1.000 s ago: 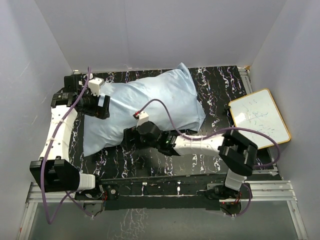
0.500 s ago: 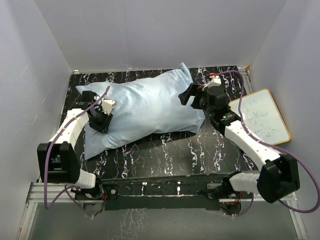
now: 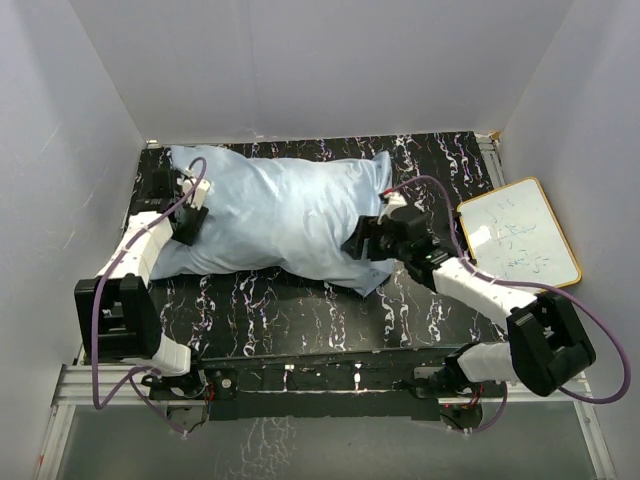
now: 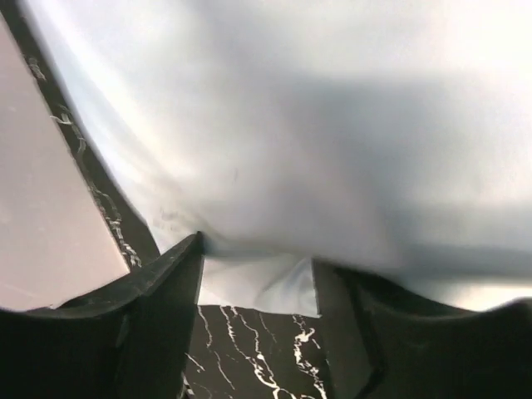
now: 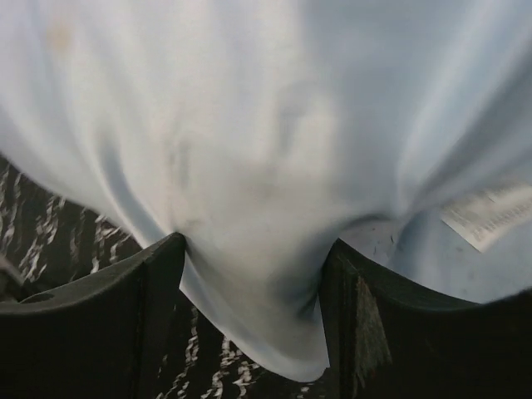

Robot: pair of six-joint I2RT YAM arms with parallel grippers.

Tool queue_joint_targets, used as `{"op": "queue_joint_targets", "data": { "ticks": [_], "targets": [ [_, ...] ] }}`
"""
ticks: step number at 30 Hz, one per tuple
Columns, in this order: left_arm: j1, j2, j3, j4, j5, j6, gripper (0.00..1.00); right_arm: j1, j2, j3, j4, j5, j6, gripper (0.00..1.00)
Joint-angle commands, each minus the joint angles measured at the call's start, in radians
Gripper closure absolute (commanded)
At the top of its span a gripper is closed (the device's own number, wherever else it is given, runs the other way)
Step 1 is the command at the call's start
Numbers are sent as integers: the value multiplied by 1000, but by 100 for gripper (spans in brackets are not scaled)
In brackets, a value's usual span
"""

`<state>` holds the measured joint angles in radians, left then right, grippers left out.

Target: Remove the pillowcase from the pillow

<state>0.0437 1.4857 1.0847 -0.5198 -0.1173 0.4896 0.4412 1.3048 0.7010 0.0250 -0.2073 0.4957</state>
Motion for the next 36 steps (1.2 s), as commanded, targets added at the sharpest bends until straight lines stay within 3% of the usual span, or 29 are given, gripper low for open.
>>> {"op": "queue_joint_targets", "data": {
  "ticks": [1,3,7,11,15,20,22,29,32,36],
  "targets": [
    [6,-109,120,13,86,-71,34,205,-32,-9,172,17,57,41],
    [7,-154,167,-51,229,-83,15,280,-8,7,199,38,80,51],
    [3,-181,265,-228,451,-73,11,377,62,106,229,39,100,60],
    [1,-204,300,-364,604,-19,8,464,152,250,193,26,78,59],
    [-19,-266,207,-413,722,36,9,476,163,285,166,23,117,44],
    [-95,-337,85,-413,734,93,12,472,9,140,138,133,163,22],
    [-151,-356,64,-397,720,96,13,460,-66,73,101,166,177,18],
    [-254,-370,74,-387,662,93,13,260,-282,-158,26,156,209,14],
    [-272,-373,75,-398,653,93,12,179,-257,-187,47,102,173,14],
    [-289,-387,58,-404,642,86,12,170,-140,-135,96,56,108,14]
  ]
}}
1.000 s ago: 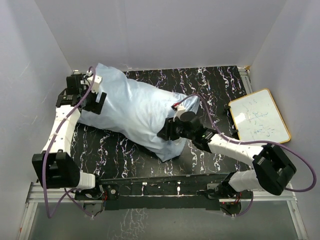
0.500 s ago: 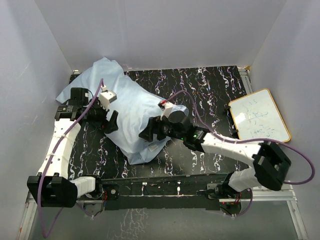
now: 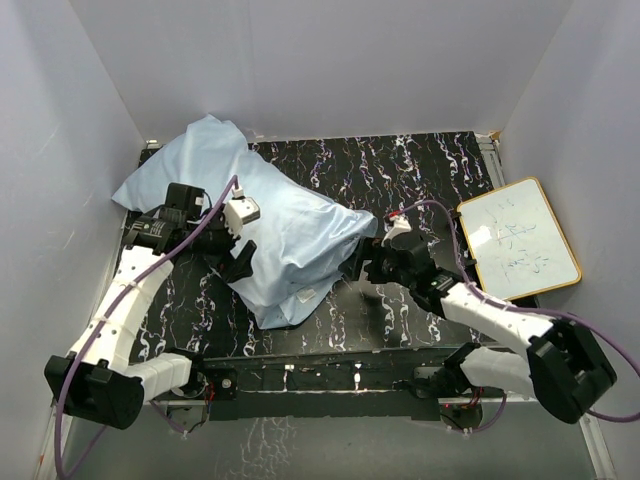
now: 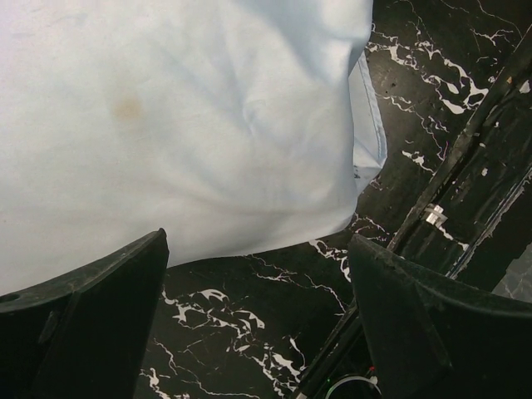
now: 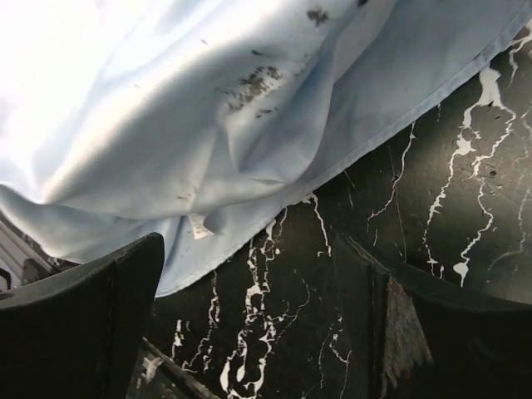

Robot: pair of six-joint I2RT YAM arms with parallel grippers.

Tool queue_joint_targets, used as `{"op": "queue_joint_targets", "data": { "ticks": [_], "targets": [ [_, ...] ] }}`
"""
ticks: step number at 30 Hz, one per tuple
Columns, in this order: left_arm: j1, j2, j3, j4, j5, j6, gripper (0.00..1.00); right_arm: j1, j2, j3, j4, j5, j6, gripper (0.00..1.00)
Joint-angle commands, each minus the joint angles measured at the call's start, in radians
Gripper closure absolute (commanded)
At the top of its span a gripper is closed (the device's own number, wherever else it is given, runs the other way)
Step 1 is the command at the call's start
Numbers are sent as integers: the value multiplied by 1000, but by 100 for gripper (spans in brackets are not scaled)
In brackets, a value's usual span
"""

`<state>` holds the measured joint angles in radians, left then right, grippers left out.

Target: Remove the pillowcase from the pillow

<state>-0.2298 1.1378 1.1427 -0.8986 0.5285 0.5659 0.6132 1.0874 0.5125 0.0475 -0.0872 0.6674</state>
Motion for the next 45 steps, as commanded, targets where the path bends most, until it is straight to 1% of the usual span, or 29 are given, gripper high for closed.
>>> {"op": "queue_joint_targets", "data": {
  "ticks": [1,5,6,10,13,15,19,20,25,29,31,32,33,34,35,38,41,45],
  "targets": [
    [-16,-46,-6,-23,-9,9,11,-3,107,73,91,-81,-77,14],
    [-19,-73,-13,-15,-20,-14,7,-6,222,146,146,-135,-127,17],
    [-19,-81,-10,-11,-21,-27,3,-6,246,164,156,-146,-139,21],
    [-18,-106,5,7,-17,-56,3,-7,305,210,190,-178,-164,33],
    [-19,-104,12,4,-5,-63,3,-7,312,224,217,-199,-171,44],
    [-18,-100,10,0,-4,-63,3,-5,304,230,223,-218,-178,54],
    [-18,-111,-7,5,-6,-68,3,-1,265,255,198,-244,-193,85],
    [-18,-120,-14,10,-5,-74,3,2,250,263,190,-248,-194,91],
    [-18,-153,-46,29,4,-80,3,34,197,340,154,-254,-192,92],
    [-18,-158,-59,39,-17,-76,3,92,205,489,120,-254,-190,92],
    [-18,-159,-63,37,-18,-74,3,110,219,560,46,-224,-192,92],
    [-19,-160,-63,35,-18,-72,3,111,220,577,4,-202,-191,89],
    [-18,-163,-63,31,-18,-69,3,112,216,577,-29,-158,-187,75],
    [-18,-166,-66,29,-18,-61,3,112,199,554,-55,-115,-182,56],
    [-19,-170,-74,29,-20,-57,3,110,184,517,-70,-77,-177,46],
    [-18,-188,-94,36,-28,-49,3,88,141,379,-78,-40,-130,33],
    [-18,-198,-100,41,-30,-49,3,82,111,255,-63,-11,-102,24],
    [-19,-202,-87,34,-44,-54,3,63,103,146,-20,28,-88,8]
  ]
}}
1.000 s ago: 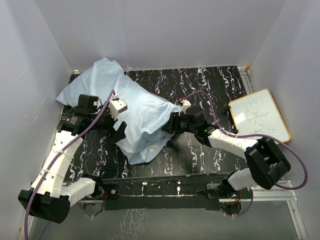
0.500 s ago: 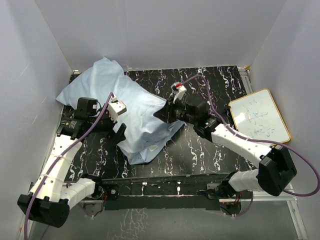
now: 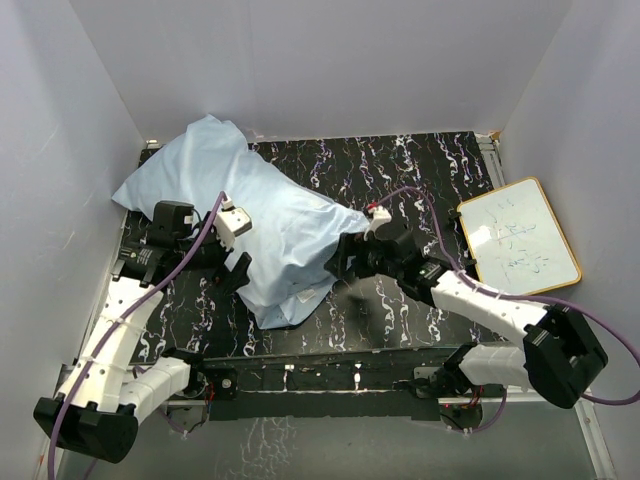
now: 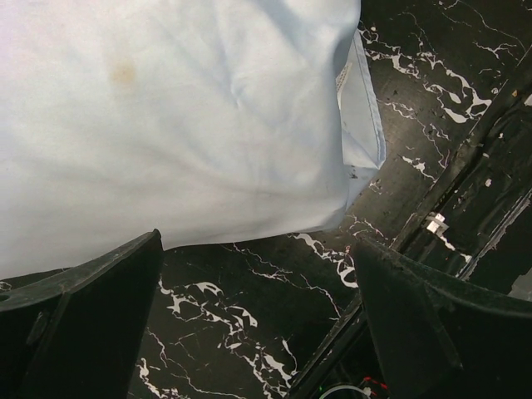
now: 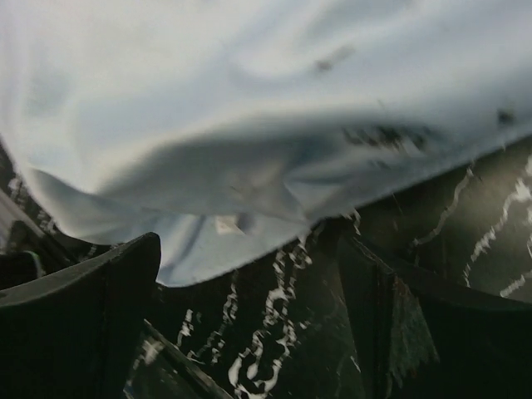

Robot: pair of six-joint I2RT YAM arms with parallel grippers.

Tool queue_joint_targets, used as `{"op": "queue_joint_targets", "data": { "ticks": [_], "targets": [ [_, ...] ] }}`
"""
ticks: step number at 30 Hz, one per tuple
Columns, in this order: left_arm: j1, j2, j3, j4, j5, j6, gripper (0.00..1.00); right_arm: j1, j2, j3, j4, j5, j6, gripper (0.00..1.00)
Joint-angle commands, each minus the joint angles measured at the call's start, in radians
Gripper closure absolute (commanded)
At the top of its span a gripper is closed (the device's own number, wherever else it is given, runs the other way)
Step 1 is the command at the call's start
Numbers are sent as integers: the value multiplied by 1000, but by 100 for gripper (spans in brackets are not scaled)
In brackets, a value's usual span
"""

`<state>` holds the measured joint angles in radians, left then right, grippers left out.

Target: Remove the pillowcase from the pillow

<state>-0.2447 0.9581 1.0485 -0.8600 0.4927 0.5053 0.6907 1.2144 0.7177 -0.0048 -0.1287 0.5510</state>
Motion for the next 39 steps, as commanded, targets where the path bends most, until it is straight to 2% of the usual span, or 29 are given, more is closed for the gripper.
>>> {"op": "queue_joint_targets", "data": {
  "ticks": [1,6,12,19,25,26,32,39],
  "targets": [
    [-4,-22,12,-8,-11,7,3,-20,-14,-74,45,73,27,6],
    [-3,-21,22,-37,-15,16,3,-40,108,-83,168,4,1,5],
    [-3,-37,20,-57,-16,15,3,-45,279,-30,421,-145,-29,9],
    [-3,-55,19,-81,-26,27,3,-56,339,42,534,-180,-16,46],
    [-4,-65,17,-74,-35,30,3,-54,308,63,551,-224,-5,88],
    [-4,-68,19,-70,-37,30,3,-52,295,62,551,-225,-2,92],
    [-4,-61,48,-53,-35,17,3,10,202,113,494,-242,0,92],
    [-4,-41,99,-52,34,-17,3,167,161,331,364,-237,-11,92]
  ]
}}
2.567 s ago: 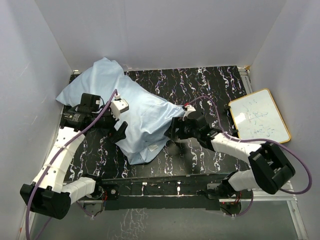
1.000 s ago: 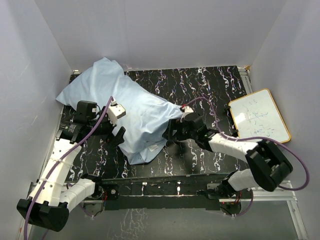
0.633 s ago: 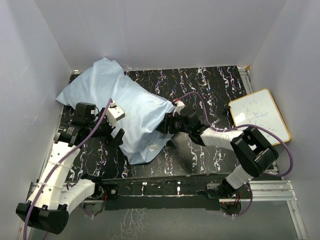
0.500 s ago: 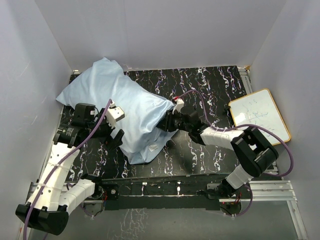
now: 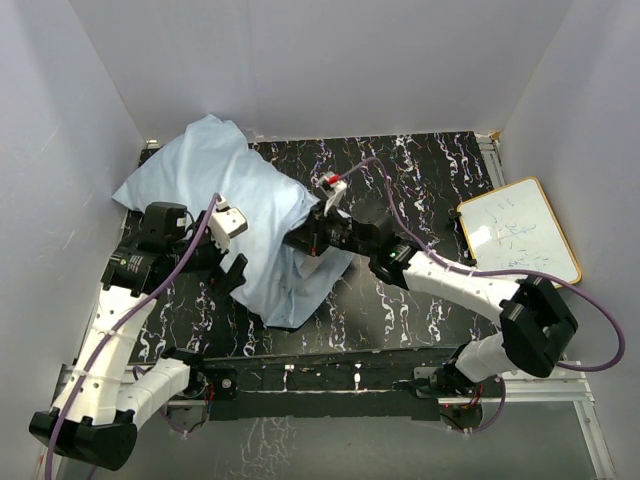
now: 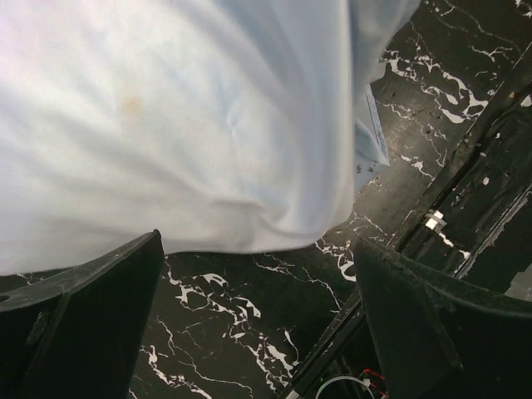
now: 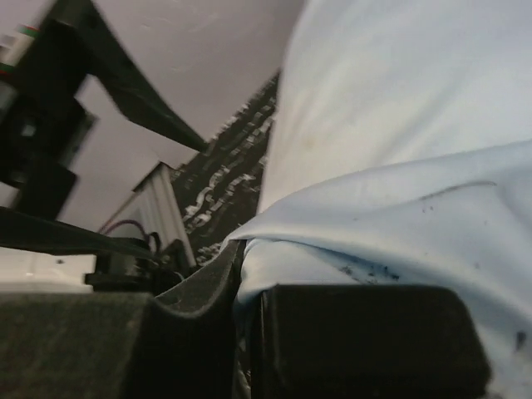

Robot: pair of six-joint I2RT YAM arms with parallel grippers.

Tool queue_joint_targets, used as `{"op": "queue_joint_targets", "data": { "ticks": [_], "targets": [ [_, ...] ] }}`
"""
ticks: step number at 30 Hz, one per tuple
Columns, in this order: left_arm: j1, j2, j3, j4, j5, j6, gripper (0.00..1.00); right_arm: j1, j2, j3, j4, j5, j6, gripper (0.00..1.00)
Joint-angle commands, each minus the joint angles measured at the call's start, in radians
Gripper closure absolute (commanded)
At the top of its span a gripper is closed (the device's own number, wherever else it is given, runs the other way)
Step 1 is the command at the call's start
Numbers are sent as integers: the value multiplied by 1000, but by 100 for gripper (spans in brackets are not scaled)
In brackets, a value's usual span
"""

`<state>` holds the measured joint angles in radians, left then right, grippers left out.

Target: Remove the pillowcase from the pillow

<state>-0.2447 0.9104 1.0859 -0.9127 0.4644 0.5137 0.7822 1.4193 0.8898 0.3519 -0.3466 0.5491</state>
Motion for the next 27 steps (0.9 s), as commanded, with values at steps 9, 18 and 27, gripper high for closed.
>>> {"op": "queue_joint_targets", "data": {
  "ticks": [9,18,27],
  "targets": [
    [-3,-32,107,-50,122,-111,3,171,90,369,33,6,85,92],
    [-4,-88,-22,86,-130,-185,12,205,127,381,133,29,175,92],
    [-3,3,-10,106,-251,-170,87,206,83,368,131,22,206,92]
  ]
}}
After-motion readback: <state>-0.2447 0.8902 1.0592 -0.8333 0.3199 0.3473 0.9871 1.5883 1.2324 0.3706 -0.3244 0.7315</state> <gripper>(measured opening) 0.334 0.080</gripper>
